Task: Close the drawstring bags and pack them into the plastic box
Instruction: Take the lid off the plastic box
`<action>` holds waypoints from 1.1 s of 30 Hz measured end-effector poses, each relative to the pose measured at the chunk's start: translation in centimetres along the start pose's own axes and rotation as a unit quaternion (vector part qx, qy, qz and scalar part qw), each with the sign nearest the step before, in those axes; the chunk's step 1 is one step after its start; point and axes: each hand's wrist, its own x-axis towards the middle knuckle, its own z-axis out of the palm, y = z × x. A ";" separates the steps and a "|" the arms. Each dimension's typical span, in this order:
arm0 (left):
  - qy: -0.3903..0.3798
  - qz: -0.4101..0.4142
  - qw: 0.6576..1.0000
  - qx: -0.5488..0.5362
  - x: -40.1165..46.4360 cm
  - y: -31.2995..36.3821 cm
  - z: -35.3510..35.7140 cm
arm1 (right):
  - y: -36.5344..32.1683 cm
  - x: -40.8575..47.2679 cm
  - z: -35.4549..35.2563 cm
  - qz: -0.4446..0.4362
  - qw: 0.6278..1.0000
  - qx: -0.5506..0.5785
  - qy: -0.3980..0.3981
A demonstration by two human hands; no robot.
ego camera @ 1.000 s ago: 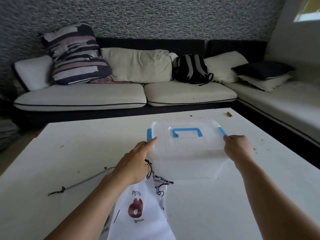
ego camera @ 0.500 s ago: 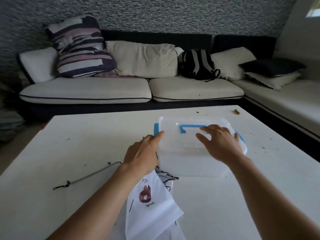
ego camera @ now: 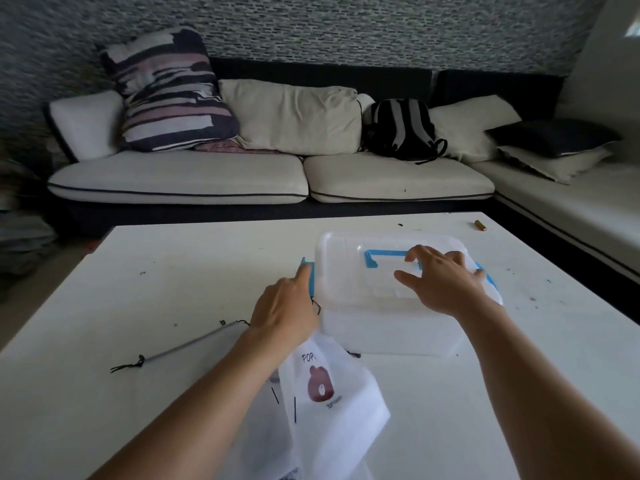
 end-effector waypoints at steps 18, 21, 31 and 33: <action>-0.153 -0.029 0.929 -0.335 0.1 0.1 -0.2 | -1.4 0.8 -0.7 -0.009 0.943 0.250 0.219; -0.164 -0.020 0.935 -0.314 0.0 0.1 -0.3 | -1.4 0.8 -1.1 -0.028 0.944 0.249 0.216; -0.166 -0.060 0.935 -0.307 0.1 -1.0 -0.6 | 0.6 1.3 -3.1 0.006 0.848 0.428 0.313; -0.162 -0.062 0.935 -0.310 0.1 -0.9 -0.4 | 0.8 1.0 -4.9 0.035 0.821 0.420 0.385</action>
